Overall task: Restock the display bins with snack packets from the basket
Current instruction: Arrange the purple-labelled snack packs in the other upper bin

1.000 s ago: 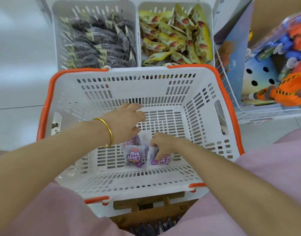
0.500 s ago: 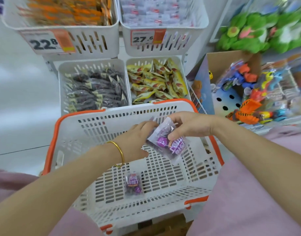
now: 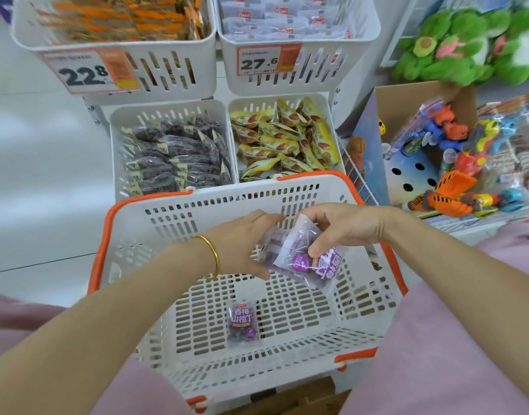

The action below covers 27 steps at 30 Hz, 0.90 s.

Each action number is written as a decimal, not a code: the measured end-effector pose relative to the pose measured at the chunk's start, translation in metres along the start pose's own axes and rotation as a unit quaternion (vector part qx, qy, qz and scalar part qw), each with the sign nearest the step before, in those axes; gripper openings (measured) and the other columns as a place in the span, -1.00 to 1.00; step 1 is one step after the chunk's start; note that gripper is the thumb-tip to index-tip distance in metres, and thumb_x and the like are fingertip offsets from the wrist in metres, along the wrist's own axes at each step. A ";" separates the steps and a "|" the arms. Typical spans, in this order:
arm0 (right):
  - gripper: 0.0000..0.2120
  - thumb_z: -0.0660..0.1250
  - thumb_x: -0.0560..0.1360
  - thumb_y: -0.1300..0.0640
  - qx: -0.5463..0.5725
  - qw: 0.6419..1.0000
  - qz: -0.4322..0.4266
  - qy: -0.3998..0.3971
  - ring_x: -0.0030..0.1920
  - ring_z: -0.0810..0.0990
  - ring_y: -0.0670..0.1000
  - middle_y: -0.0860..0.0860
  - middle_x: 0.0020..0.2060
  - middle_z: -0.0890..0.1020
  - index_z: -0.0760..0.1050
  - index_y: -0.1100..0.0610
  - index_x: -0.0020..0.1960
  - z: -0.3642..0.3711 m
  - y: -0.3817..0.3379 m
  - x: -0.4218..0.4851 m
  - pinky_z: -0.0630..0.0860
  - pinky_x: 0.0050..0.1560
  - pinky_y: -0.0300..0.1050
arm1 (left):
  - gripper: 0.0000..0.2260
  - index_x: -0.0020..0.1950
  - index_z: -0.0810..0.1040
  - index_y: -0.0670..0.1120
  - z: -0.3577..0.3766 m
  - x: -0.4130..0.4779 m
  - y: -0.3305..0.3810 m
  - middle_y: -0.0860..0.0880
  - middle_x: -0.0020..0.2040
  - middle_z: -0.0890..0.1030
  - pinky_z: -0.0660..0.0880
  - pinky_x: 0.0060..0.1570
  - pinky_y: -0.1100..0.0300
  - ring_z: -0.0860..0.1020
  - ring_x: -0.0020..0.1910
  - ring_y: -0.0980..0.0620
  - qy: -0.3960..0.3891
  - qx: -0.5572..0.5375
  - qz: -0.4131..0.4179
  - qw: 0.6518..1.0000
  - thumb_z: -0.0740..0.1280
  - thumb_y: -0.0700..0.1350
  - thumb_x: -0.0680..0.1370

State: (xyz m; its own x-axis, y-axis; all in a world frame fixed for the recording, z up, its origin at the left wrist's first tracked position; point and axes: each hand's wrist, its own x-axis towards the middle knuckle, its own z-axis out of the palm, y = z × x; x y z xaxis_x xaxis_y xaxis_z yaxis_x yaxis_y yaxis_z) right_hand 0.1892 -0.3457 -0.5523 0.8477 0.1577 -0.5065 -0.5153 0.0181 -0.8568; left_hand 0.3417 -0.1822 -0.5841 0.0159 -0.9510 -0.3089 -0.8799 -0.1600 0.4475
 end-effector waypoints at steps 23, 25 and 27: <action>-0.63 0.42 0.28 0.33 0.097 0.983 -0.141 0.063 -0.03 0.62 0.04 0.13 -0.01 0.64 0.53 0.17 0.07 0.000 -0.010 0.004 0.56 -0.03 -0.15 | -0.63 0.20 0.51 -0.14 -0.027 0.004 0.027 -0.22 0.13 0.56 0.57 0.02 0.05 0.56 -0.04 -0.12 0.060 -0.772 -0.174 0.608 0.22 0.09 0.56; -0.59 0.47 0.24 0.27 0.116 0.982 -0.145 0.045 0.00 0.60 0.09 0.17 0.03 0.62 0.56 0.14 0.08 0.001 -0.011 0.006 0.57 0.01 -0.10 | -0.62 0.24 0.47 -0.23 -0.029 0.001 0.031 -0.20 -0.02 0.62 0.59 -0.18 0.14 0.62 -0.16 -0.05 0.033 -0.765 -0.144 0.627 0.24 0.03 0.57; -0.53 0.56 0.19 0.22 0.140 0.977 -0.146 0.071 -0.09 0.64 0.06 0.13 -0.05 0.65 0.55 0.15 0.07 0.001 -0.016 0.006 0.60 -0.07 -0.11 | -0.72 0.21 0.43 -0.32 -0.030 0.002 0.032 -0.21 -0.14 0.63 0.59 -0.31 0.21 0.64 -0.28 -0.01 0.041 -0.776 -0.122 0.618 0.22 -0.17 0.58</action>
State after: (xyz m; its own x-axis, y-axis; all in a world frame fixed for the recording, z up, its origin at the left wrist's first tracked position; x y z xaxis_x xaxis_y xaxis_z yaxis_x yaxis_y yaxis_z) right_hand 0.2021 -0.3443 -0.5414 0.9622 -0.0330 -0.2703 -0.2468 0.3135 -0.9170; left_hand 0.3273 -0.1971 -0.5451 0.1375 -0.8487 -0.5107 0.6666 -0.3021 0.6814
